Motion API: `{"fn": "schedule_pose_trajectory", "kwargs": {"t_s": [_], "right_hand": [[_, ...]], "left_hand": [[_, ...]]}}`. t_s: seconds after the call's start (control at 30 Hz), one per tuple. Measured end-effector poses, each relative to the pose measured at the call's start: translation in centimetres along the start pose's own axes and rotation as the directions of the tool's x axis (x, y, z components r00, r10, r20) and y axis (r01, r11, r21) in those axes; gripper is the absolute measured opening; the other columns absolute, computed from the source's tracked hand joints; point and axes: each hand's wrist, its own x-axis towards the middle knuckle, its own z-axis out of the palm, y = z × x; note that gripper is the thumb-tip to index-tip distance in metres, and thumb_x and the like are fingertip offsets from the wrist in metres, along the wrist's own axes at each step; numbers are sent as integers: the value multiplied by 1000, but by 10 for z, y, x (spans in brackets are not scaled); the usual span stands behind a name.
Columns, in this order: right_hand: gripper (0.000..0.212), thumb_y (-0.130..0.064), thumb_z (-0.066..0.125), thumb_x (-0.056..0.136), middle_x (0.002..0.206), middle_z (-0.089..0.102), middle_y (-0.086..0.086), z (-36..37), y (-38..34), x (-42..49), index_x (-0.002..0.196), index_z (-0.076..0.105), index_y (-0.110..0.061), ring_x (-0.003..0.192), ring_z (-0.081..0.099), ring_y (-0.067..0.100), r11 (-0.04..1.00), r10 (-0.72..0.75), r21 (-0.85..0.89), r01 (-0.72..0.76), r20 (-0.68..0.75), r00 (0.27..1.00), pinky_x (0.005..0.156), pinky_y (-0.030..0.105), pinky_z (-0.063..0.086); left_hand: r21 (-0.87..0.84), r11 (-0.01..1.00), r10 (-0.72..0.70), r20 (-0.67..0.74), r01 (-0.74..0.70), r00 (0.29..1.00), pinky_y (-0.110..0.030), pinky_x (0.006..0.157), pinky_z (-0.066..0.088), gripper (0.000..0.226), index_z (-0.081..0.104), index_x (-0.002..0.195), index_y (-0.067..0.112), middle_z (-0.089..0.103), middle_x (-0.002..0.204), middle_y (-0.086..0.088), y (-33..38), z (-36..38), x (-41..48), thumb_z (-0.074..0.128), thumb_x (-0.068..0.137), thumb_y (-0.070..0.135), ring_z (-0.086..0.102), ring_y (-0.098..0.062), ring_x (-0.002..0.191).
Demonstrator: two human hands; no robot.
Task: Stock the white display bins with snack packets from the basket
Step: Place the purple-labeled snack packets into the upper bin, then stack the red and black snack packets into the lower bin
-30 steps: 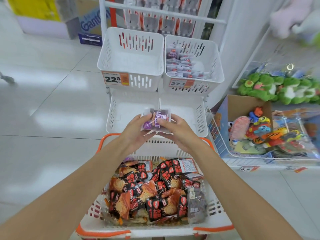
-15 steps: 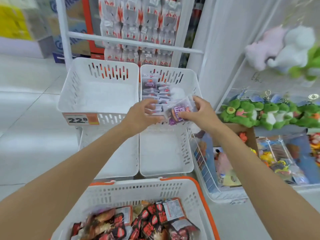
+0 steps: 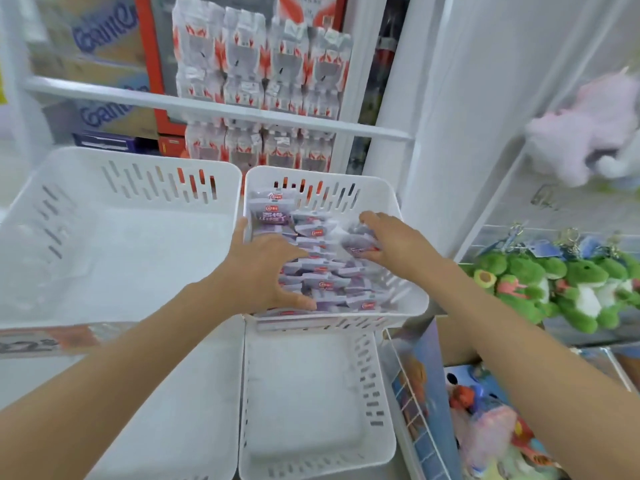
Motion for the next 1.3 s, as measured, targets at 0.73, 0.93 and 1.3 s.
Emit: {"fn": "schedule_pose_trajectory", "kwargs": {"t_s": [0.73, 0.93, 1.3], "right_hand": [[52, -37, 59, 95, 149, 31, 5, 20, 6, 23, 144, 44, -29, 139, 32, 22, 868, 68, 447, -218, 327, 942, 107, 23, 22], [58, -36, 56, 97, 157, 23, -1, 44, 7, 33, 149, 32, -28, 144, 25, 20, 822, 125, 495, -282, 327, 937, 117, 35, 22], [50, -27, 59, 94, 151, 37, 2, 15, -28, -9, 142, 45, -25, 138, 35, 18, 839, 263, 516, -172, -107, 959, 116, 36, 26]], "left_hand": [[44, 999, 4, -55, -2, 998, -54, 114, -19, 85, 37, 144, 39, 47, 147, 12, 5, 2, -8, 38, 73, 85, 33, -14, 142], [15, 1000, 7, -80, -6, 997, -52, 113, -20, 82, 39, 143, 39, 50, 144, 11, 8, 0, -9, 40, 74, 83, 35, -14, 141], [-384, 922, -169, -306, 41, 937, -38, 115, 23, 50, 62, 124, 27, 65, 123, 5, 1, -1, -16, 62, 84, 57, 53, -10, 112]]}}
